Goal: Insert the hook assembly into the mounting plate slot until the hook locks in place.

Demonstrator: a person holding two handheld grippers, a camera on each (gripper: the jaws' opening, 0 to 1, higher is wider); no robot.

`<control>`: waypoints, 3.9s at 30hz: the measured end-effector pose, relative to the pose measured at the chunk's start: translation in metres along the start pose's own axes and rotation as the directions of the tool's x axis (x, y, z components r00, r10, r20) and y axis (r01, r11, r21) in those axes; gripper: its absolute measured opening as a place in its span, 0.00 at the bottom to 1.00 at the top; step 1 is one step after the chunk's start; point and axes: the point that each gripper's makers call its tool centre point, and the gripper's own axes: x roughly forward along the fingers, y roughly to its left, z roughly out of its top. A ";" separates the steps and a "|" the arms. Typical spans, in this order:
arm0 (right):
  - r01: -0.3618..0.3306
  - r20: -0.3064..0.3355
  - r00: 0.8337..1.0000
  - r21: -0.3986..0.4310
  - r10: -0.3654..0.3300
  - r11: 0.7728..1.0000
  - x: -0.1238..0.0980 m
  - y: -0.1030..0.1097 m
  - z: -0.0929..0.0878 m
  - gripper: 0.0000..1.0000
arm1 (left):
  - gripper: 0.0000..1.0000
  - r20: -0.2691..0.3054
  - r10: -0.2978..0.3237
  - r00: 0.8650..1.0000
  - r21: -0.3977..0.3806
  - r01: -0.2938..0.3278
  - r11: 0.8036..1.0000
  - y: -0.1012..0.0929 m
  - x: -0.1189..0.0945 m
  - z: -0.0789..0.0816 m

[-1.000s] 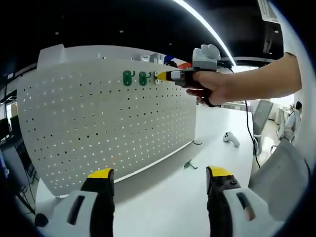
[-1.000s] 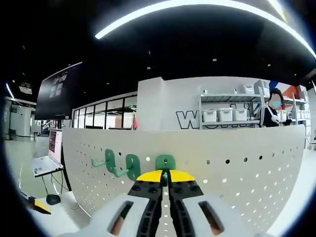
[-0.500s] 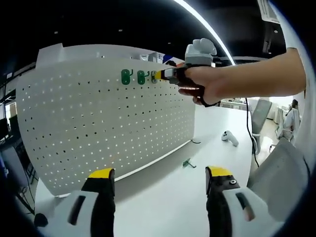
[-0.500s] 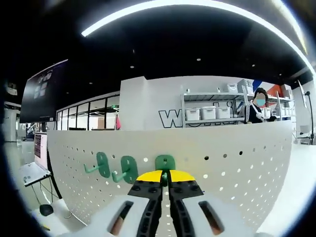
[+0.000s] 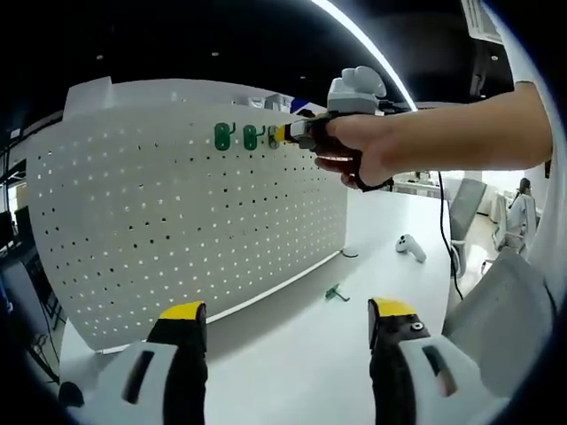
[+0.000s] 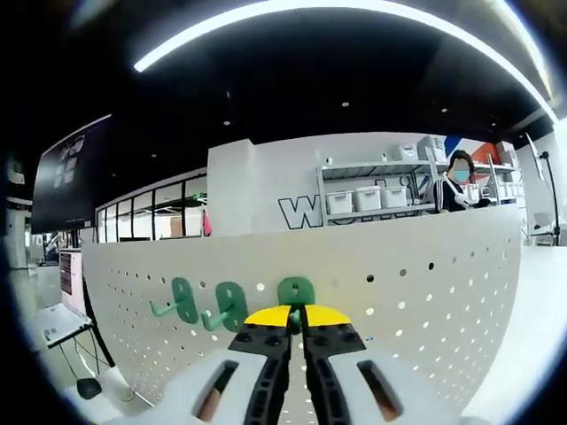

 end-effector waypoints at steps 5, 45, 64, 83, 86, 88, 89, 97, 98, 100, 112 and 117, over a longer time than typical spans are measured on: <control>-0.021 0.001 1.000 0.001 0.021 1.000 -0.001 0.000 0.000 0.03 | 0.76 0.000 0.005 1.000 -0.004 -0.005 1.000 0.003 -0.001 -0.001; -0.362 -0.031 0.932 0.003 0.362 0.932 -0.035 0.021 -0.020 0.67 | 0.77 0.008 0.002 1.000 -0.003 -0.002 1.000 0.001 -0.004 0.001; -0.382 -0.040 0.924 -0.017 0.381 0.924 -0.043 0.016 -0.023 0.71 | 0.77 0.007 -0.001 1.000 -0.006 0.001 1.000 0.001 -0.003 0.000; -0.406 -0.094 0.911 -0.037 0.401 0.913 -0.083 0.003 -0.045 0.69 | 0.77 0.006 -0.020 1.000 -0.008 0.021 1.000 -0.006 0.000 -0.001; -0.409 -0.106 0.909 -0.045 0.402 0.912 -0.089 0.002 -0.048 0.69 | 0.78 0.007 -0.022 1.000 -0.011 0.022 1.000 -0.006 0.000 -0.003; -0.415 -0.111 0.906 -0.049 0.408 0.909 -0.093 0.002 -0.051 0.69 | 0.77 0.002 -0.021 1.000 -0.012 0.021 1.000 -0.006 -0.001 -0.004; -0.418 -0.113 0.905 -0.049 0.411 0.907 -0.097 0.003 -0.053 0.69 | 0.78 0.002 -0.020 1.000 -0.013 0.020 1.000 -0.006 -0.001 -0.004; -0.419 -0.144 0.901 -0.048 0.408 0.907 -0.113 -0.002 -0.067 0.69 | 0.78 -0.008 -0.028 1.000 -0.005 0.028 1.000 -0.008 -0.002 -0.008; -0.418 -0.144 0.901 -0.047 0.408 0.907 -0.115 -0.003 -0.068 0.69 | 0.78 -0.009 -0.028 1.000 -0.005 0.028 1.000 -0.008 -0.002 -0.008; -0.416 -0.152 0.901 -0.044 0.405 0.908 -0.118 -0.005 -0.071 0.69 | 0.78 -0.009 -0.028 1.000 -0.004 0.028 1.000 -0.007 -0.002 -0.008; -0.404 -0.189 0.900 -0.024 0.392 0.915 -0.140 -0.018 -0.086 0.69 | 0.78 -0.014 -0.035 0.999 -0.006 0.035 0.999 -0.008 -0.002 -0.009; -0.404 -0.214 0.896 -0.029 0.389 0.914 -0.150 -0.023 -0.095 0.69 | 0.78 -0.015 -0.036 0.999 -0.010 0.036 0.999 -0.010 -0.002 -0.009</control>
